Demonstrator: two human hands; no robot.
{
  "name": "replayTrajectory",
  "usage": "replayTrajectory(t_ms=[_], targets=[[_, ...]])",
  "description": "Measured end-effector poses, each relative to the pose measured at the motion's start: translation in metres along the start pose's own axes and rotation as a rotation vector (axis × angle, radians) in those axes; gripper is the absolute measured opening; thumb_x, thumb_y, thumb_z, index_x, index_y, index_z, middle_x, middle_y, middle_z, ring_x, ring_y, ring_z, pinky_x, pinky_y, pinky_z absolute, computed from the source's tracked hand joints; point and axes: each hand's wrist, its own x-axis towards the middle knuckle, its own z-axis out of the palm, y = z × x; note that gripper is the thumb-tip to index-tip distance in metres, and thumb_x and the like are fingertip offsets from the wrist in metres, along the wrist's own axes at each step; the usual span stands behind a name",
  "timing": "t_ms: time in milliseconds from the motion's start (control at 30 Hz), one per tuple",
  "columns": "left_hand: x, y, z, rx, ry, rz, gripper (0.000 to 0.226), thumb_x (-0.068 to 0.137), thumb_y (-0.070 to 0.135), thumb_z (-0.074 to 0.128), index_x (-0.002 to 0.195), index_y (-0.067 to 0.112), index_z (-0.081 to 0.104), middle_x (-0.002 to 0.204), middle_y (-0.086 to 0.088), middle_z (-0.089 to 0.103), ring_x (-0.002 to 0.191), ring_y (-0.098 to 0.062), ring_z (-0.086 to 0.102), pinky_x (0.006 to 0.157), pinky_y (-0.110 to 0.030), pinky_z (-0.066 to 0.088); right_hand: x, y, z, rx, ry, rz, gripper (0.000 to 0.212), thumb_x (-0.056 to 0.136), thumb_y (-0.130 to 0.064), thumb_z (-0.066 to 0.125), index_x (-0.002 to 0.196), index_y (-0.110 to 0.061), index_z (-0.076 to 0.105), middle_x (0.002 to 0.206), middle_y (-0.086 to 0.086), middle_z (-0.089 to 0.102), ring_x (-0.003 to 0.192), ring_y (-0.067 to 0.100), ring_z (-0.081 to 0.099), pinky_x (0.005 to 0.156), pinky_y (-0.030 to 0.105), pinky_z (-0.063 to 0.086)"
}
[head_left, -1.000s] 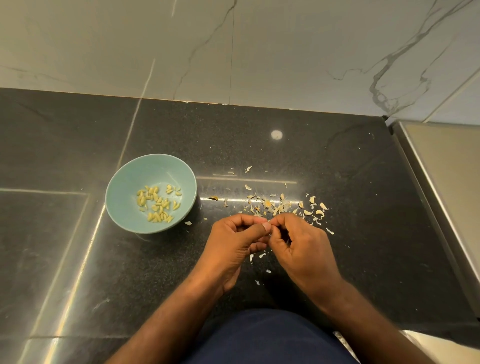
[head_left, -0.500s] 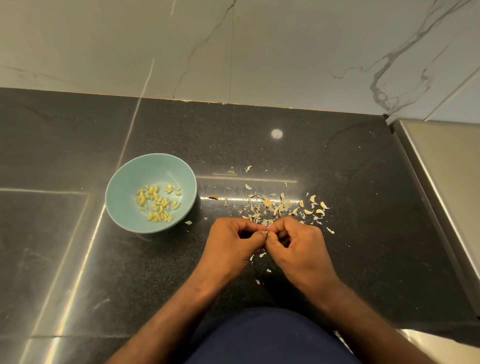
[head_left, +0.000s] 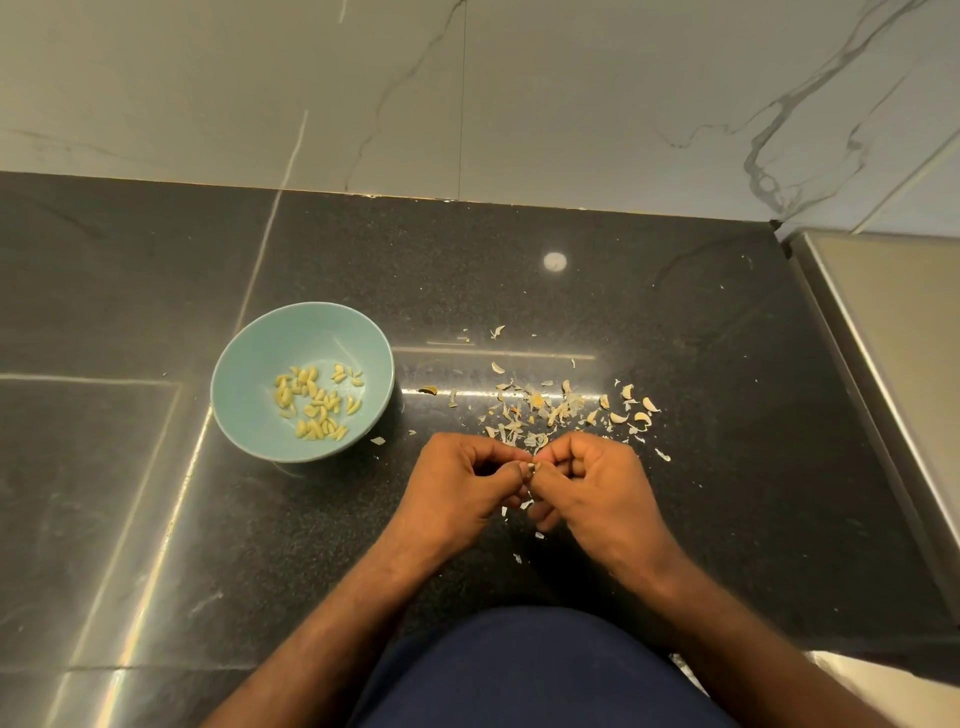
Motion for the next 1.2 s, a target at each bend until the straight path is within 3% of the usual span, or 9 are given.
replayTrajectory(t_ms=[267, 400, 600, 733, 933, 1100, 1200], targets=[[0.001, -0.001, -0.007, -0.004, -0.06, 0.03, 0.014, 0.091, 0.005, 0.067, 0.101, 0.009, 0.076, 0.082, -0.005, 0.076, 0.076, -0.018, 0.073, 0.072, -0.022, 0.059, 0.005, 0.001, 0.001, 0.17, -0.056, 0.116, 0.004, 0.091, -0.002, 0.066, 0.088, 0.001, 0.065, 0.065, 0.01, 0.069, 0.054, 0.023, 0.064, 0.046, 0.028, 0.053], [0.0, -0.002, -0.007, -0.049, -0.03, 0.042, 0.013, 0.092, 0.005, 0.066, 0.101, 0.007, 0.075, 0.083, -0.006, 0.076, 0.078, -0.018, 0.074, 0.071, -0.021, 0.058, 0.006, 0.002, -0.001, 0.162, -0.051, 0.093, 0.005, 0.093, -0.003, 0.064, 0.09, -0.002, 0.067, 0.069, 0.011, 0.07, 0.056, 0.025, 0.066, 0.05, 0.029, 0.055], [0.0, -0.006, -0.001, -0.107, 0.097, -0.005, 0.012, 0.091, 0.005, 0.067, 0.094, 0.012, 0.076, 0.079, -0.004, 0.076, 0.07, -0.012, 0.071, 0.067, -0.019, 0.057, 0.007, 0.009, 0.004, -0.216, -0.005, -0.195, 0.003, 0.091, -0.018, 0.07, 0.094, -0.019, 0.072, 0.078, -0.003, 0.072, 0.07, 0.011, 0.069, 0.064, 0.026, 0.059], [-0.002, -0.005, -0.002, -0.103, 0.06, -0.017, 0.01, 0.091, 0.011, 0.068, 0.093, 0.018, 0.076, 0.082, -0.001, 0.076, 0.074, -0.013, 0.072, 0.07, -0.02, 0.058, 0.007, 0.017, -0.001, -0.423, 0.0, -0.429, 0.008, 0.095, -0.02, 0.065, 0.096, -0.016, 0.072, 0.077, -0.008, 0.069, 0.067, 0.01, 0.065, 0.06, 0.032, 0.055], [-0.004, -0.007, 0.001, 0.02, 0.082, 0.02, 0.01, 0.092, 0.013, 0.068, 0.093, 0.016, 0.077, 0.079, 0.001, 0.076, 0.074, -0.012, 0.072, 0.07, -0.022, 0.058, 0.006, 0.014, 0.0, -0.562, 0.064, -0.579, 0.022, 0.092, -0.029, 0.055, 0.084, -0.014, 0.069, 0.068, -0.008, 0.062, 0.056, 0.011, 0.055, 0.05, 0.033, 0.048], [-0.005, -0.008, 0.006, 0.088, 0.084, 0.063, 0.013, 0.093, 0.01, 0.066, 0.096, 0.014, 0.078, 0.079, 0.005, 0.075, 0.072, -0.004, 0.07, 0.066, -0.018, 0.054, 0.005, 0.012, 0.005, -0.457, 0.132, -0.51, 0.021, 0.086, -0.029, 0.061, 0.073, -0.013, 0.065, 0.059, -0.009, 0.06, 0.051, 0.013, 0.054, 0.046, 0.029, 0.046], [-0.007, -0.008, 0.009, 0.087, 0.103, 0.084, 0.015, 0.094, 0.009, 0.065, 0.097, 0.016, 0.078, 0.079, 0.006, 0.075, 0.072, -0.005, 0.07, 0.065, -0.018, 0.054, 0.006, 0.011, 0.01, -0.274, 0.17, -0.343, 0.012, 0.082, -0.014, 0.072, 0.071, -0.015, 0.068, 0.059, -0.005, 0.064, 0.052, 0.011, 0.06, 0.049, 0.027, 0.051]])
